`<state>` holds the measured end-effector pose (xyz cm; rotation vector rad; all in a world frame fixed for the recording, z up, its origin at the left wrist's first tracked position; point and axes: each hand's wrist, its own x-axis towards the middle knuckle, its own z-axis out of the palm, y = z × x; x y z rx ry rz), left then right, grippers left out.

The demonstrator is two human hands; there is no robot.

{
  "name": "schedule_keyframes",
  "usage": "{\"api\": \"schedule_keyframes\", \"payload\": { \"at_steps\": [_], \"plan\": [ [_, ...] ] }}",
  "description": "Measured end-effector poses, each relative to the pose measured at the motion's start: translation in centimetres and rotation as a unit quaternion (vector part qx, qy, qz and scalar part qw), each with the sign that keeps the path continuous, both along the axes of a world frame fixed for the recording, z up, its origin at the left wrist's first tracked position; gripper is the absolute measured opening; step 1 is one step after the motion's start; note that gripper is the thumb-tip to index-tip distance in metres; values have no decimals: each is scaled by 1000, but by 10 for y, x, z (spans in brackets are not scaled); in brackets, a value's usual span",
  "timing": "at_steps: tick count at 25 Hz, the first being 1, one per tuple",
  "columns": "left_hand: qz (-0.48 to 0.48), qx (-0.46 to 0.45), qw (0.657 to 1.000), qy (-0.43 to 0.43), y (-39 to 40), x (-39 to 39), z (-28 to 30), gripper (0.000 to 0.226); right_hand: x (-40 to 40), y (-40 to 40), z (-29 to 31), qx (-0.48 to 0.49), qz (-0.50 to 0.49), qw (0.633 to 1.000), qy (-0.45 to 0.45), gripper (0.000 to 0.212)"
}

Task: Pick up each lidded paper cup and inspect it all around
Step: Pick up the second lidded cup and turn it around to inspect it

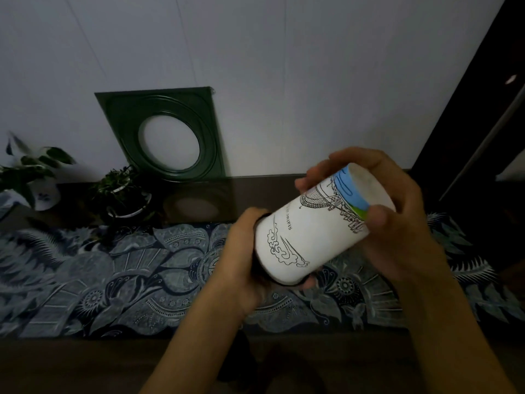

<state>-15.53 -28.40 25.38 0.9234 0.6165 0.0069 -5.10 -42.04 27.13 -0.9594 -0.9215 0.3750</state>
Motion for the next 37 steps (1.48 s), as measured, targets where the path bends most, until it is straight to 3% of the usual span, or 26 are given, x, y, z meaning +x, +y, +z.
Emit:
{"api": "schedule_keyframes", "payload": {
  "at_steps": [2,6,9,11,13,16,19,21,24,27,29,31,34,37],
  "plan": [
    [-21,-15,1000,13,-2,0,2,45,0,1,2,3,-8,1000,-15,58],
    [88,29,995,-23,-13,4,4,44,-13,9,-2,59,-62,994,61,54],
    [204,137,966,-81,-17,12,-2,44,-24,14,-14,95,-113,975,169,61],
    [237,187,948,-96,-17,13,-7,47,-28,15,-18,73,-144,968,194,58],
    [213,141,961,-107,-18,11,-8,46,-26,9,-16,44,-141,972,180,60],
    [84,32,994,-61,-13,7,-7,35,-12,-6,-5,39,-33,994,92,67],
    [-27,-30,999,-20,-9,5,-1,48,-3,-12,2,24,4,1000,-10,65],
    [-17,-35,999,-13,-14,6,3,47,-5,-9,3,38,-12,999,-10,59],
    [85,4,995,-49,-23,10,5,38,-14,-1,2,82,-57,994,52,55],
    [203,129,963,-124,-29,16,-3,37,-22,4,-8,122,-93,975,160,63],
    [227,192,943,-152,-31,18,-8,40,-24,4,-12,115,-111,965,209,70],
    [207,132,959,-140,-29,15,-10,42,-22,-2,-10,73,-112,973,187,69],
    [81,58,992,-78,-20,11,-8,28,-12,-19,-2,16,-41,997,70,64],
    [-4,25,999,-35,-17,7,1,37,-8,-23,0,-9,-27,999,16,60]
  ]
}}
